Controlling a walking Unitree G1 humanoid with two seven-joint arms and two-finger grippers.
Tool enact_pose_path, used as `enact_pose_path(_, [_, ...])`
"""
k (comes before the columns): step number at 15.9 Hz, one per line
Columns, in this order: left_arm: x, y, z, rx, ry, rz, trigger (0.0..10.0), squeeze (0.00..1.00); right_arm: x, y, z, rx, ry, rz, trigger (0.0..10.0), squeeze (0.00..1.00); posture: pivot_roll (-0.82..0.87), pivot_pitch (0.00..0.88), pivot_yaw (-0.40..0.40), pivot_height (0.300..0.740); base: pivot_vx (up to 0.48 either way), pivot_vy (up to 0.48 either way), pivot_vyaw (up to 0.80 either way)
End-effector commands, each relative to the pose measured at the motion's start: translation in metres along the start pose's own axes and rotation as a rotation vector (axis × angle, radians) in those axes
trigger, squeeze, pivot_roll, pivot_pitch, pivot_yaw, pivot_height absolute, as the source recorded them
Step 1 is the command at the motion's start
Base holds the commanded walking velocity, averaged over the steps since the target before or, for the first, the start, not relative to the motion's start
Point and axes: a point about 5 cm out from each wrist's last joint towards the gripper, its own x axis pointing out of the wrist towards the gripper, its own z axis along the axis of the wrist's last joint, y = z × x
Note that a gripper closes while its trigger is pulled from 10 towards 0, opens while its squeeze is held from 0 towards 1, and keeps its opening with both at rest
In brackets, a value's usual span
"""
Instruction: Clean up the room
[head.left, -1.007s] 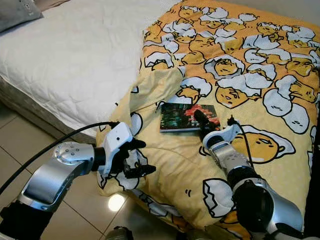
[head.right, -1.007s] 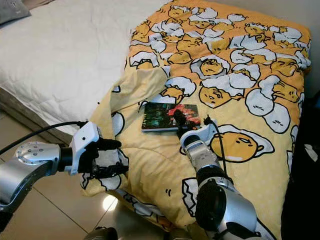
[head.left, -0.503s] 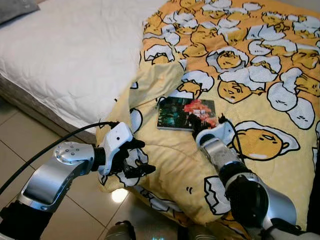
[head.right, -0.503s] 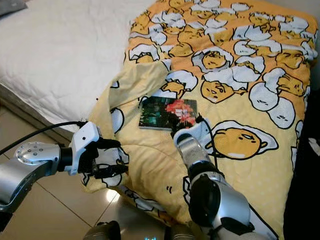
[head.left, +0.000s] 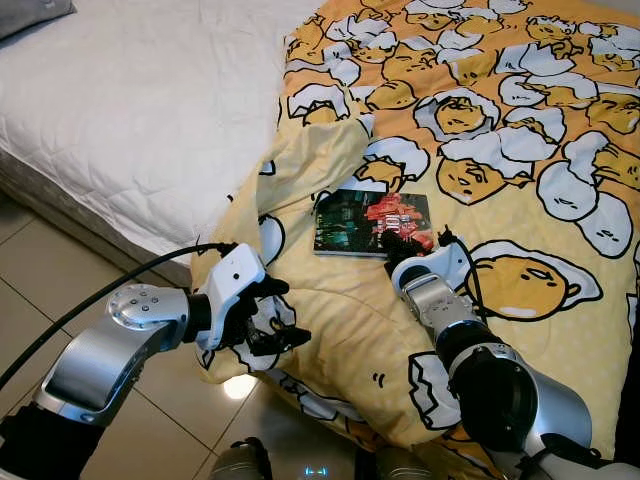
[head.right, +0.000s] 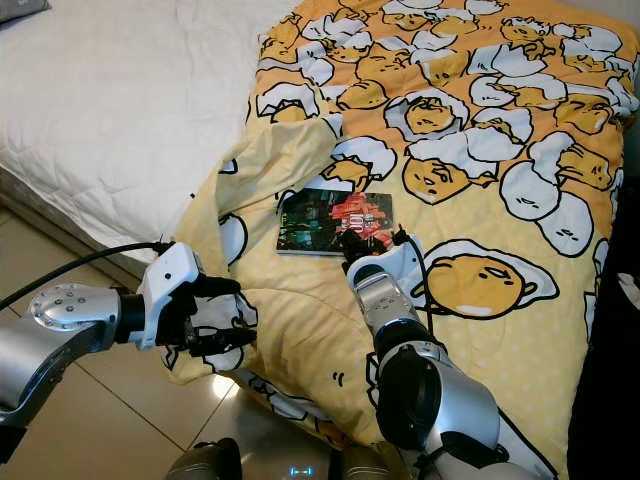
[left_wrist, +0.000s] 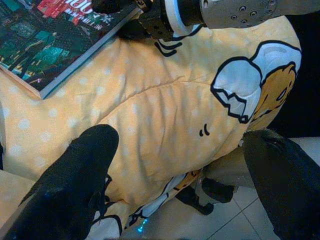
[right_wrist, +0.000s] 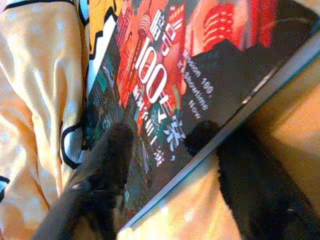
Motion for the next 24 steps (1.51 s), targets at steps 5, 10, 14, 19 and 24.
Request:
enact_pose_path(5, [-0.003, -0.002, 0.000, -0.008, -0.009, 0.012, 10.0, 1.00, 0.001, 0.004, 0.000, 0.025, -0.009, 0.006, 0.0, 0.00, 0.00, 0.168, 0.000, 0.740, 0.000, 0.000, 0.00])
enact_pose_path(10, [0.000, -0.001, 0.002, -0.007, -0.019, 0.011, 10.0, 1.00, 0.001, 0.005, -0.002, 0.025, -0.008, 0.014, 0.0, 0.00, 0.00, 0.139, 0.002, 0.740, 0.000, 0.000, 0.00])
enact_pose_path(14, [0.003, -0.002, 0.002, -0.007, -0.036, 0.022, 10.0, 1.00, 0.000, 0.002, 0.003, 0.028, -0.029, 0.011, 0.0, 0.00, -0.02, 0.086, 0.008, 0.740, 0.000, 0.000, 0.00])
enact_pose_path(19, [0.010, 0.000, 0.010, 0.019, -0.109, 0.080, 10.0, 1.00, -0.001, 0.002, 0.020, 0.025, -0.101, 0.055, 0.0, 0.00, -0.04, 0.000, 0.018, 0.740, 0.000, 0.000, 0.00])
enact_pose_path(24, [0.013, 0.009, 0.013, 0.000, -0.184, 0.163, 10.0, 1.00, -0.007, -0.015, 0.051, 0.050, -0.189, 0.065, 0.0, 0.00, -0.08, 0.000, 0.036, 0.740, 0.000, 0.000, 0.00])
